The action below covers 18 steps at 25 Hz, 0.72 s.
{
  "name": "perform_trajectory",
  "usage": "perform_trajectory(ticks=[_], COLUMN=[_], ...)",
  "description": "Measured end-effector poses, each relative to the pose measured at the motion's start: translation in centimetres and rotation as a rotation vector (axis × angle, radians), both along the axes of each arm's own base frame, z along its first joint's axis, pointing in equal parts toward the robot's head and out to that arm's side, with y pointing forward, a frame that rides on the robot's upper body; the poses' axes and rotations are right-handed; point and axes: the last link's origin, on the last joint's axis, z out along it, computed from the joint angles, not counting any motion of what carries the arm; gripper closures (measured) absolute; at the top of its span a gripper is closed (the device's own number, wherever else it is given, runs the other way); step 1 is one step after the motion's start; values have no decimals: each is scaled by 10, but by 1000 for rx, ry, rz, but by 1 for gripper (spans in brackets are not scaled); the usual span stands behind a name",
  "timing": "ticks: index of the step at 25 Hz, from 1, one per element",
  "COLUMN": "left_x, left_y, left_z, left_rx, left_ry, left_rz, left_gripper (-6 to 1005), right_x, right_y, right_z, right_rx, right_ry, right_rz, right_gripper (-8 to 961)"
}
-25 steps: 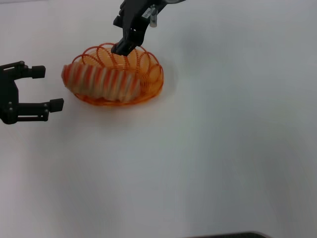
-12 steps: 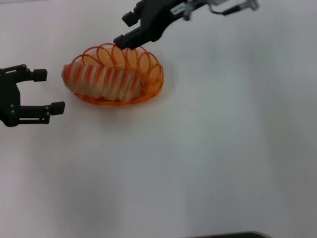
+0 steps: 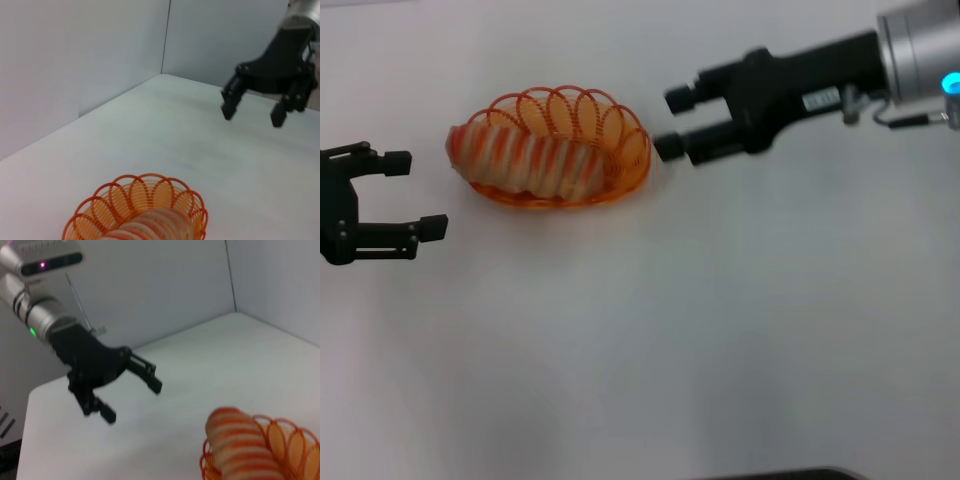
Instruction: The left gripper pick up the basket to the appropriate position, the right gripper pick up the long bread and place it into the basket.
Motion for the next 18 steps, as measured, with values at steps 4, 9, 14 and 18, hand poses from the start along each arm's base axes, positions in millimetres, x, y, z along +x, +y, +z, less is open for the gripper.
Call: perform_trajectory(ticks=[4, 9, 14, 18], left_x=[-2, -4, -9, -13], left_y=[0, 0, -1, -1], left_z=[-2, -8, -14, -16], left_rx=[6, 2, 5, 16], left_ry=[-10, -26, -43, -44], left_rz=[21, 45, 73, 93], left_gripper=[99, 99, 99, 99], right_x=[25, 55, 75, 84], right_y=[-16, -33, -48, -52], right_z=[-2, 1, -6, -11], right_rx=[25, 123, 182, 178], right_ry=[-11, 3, 35, 28], right_rz=[26, 82, 115, 80], right_gripper=[242, 225, 226, 225])
